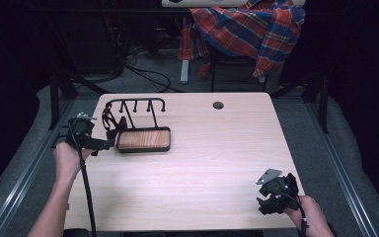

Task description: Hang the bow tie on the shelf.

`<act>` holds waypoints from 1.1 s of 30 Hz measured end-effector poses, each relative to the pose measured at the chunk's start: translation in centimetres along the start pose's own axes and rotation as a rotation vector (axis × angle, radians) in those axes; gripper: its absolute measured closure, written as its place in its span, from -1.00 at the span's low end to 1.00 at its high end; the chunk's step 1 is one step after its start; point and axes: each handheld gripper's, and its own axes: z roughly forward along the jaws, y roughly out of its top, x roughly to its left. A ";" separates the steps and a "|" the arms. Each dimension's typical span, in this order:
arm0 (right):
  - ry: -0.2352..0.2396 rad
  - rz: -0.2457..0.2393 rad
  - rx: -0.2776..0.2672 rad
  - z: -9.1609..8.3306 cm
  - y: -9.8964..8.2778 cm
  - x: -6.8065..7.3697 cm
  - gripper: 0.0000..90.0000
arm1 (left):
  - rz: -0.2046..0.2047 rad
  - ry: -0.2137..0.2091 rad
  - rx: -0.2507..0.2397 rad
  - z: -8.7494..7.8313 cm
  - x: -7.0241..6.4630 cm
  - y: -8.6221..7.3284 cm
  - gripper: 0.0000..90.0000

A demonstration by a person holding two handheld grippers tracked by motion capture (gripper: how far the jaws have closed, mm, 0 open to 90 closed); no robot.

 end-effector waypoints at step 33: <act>-0.001 -0.007 0.004 0.0 0.0 0.1 -0.67 | 0.097 -0.078 0.240 3.5 -1.7 -5.3 -0.99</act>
